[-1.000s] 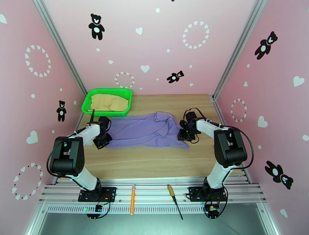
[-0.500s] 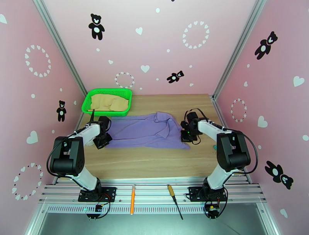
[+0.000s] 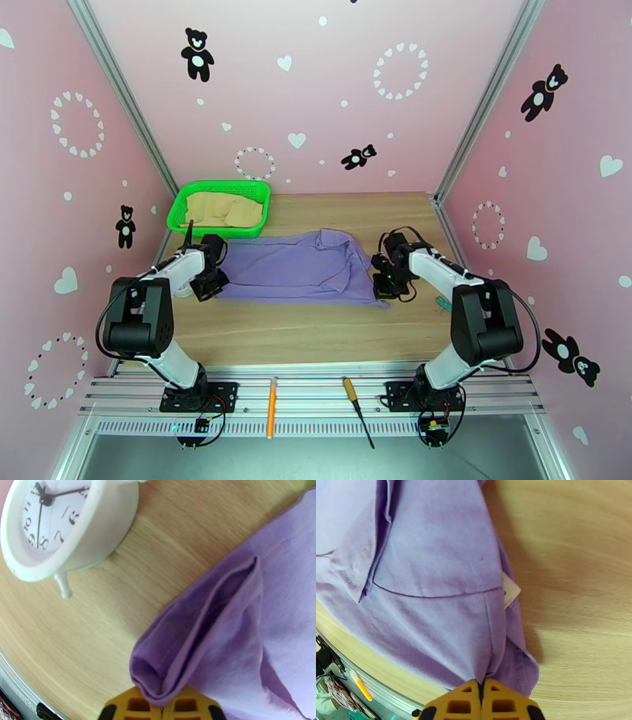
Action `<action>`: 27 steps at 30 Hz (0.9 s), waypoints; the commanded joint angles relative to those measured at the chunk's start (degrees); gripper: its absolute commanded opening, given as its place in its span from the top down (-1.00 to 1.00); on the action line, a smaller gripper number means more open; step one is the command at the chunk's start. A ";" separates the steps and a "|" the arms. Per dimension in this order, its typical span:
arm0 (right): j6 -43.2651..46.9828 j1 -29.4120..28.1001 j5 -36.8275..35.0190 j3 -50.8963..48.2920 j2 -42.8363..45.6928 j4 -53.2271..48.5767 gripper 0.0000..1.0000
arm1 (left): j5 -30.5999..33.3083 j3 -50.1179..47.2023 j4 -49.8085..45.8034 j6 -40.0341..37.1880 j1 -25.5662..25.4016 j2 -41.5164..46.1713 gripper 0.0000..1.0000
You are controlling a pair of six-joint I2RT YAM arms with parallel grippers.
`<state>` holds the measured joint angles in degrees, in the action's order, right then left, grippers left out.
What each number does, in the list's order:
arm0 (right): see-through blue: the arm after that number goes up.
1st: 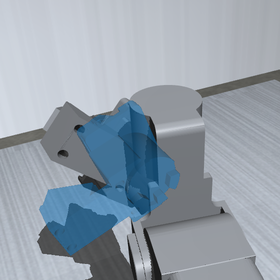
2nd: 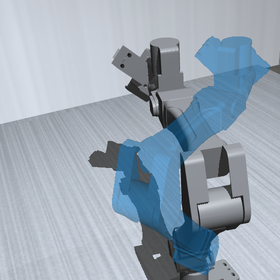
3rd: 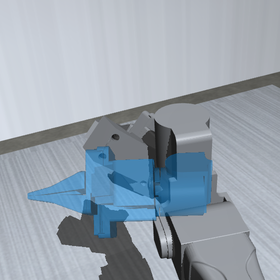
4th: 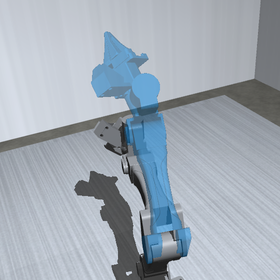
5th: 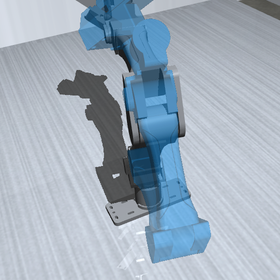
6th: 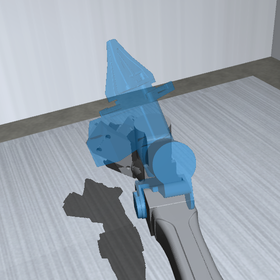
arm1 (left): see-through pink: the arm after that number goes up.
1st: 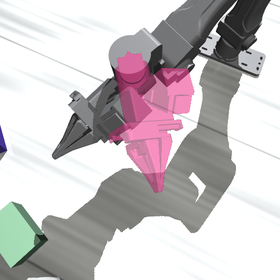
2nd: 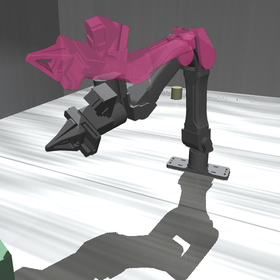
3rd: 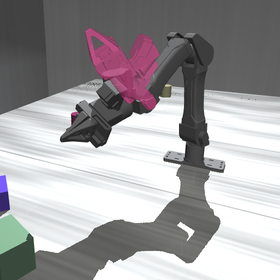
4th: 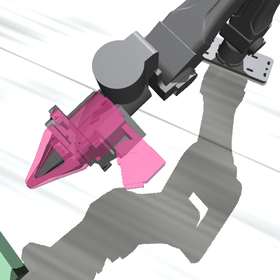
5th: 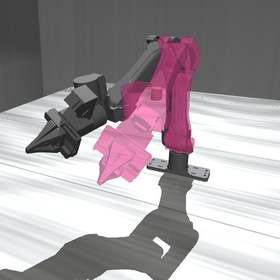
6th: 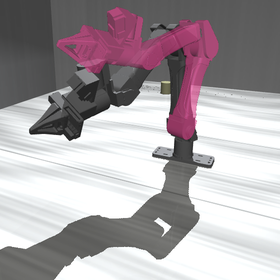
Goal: Fold and stack the mixed laundry pile
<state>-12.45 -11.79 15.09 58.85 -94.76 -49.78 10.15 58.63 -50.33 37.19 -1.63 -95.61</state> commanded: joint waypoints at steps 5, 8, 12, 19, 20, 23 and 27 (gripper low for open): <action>-0.81 -4.00 -4.92 0.16 -8.83 -2.16 0.87 | 4.05 -0.28 -2.37 -1.14 0.66 -0.54 1.00; -1.62 -4.20 -7.83 0.63 -8.80 -3.21 0.60 | 5.09 -0.10 -3.54 -1.15 0.66 -0.28 1.00; -2.07 -4.42 -11.43 2.08 -5.67 -5.90 -0.20 | 5.14 -0.01 -3.98 -1.07 0.66 -0.35 0.40; -0.98 -6.19 -11.02 9.03 2.56 -10.88 -0.40 | 5.29 0.47 -5.71 -1.07 0.66 2.61 -0.37; -0.98 -6.76 -10.79 9.95 2.96 -11.35 -0.42 | 5.49 0.75 -6.22 -1.07 0.66 3.56 -0.46; -1.28 -9.15 -11.13 11.32 2.85 -10.67 -0.43 | 5.58 1.81 -7.91 -1.07 0.60 6.18 -0.54; -1.75 -14.44 -6.95 11.86 -1.43 -5.68 -0.17 | 3.69 2.54 -8.55 -0.99 -0.63 9.35 -0.19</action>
<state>-14.15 -23.18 5.39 70.06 -92.90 -57.19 14.17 59.55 -57.04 35.92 -1.72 -88.82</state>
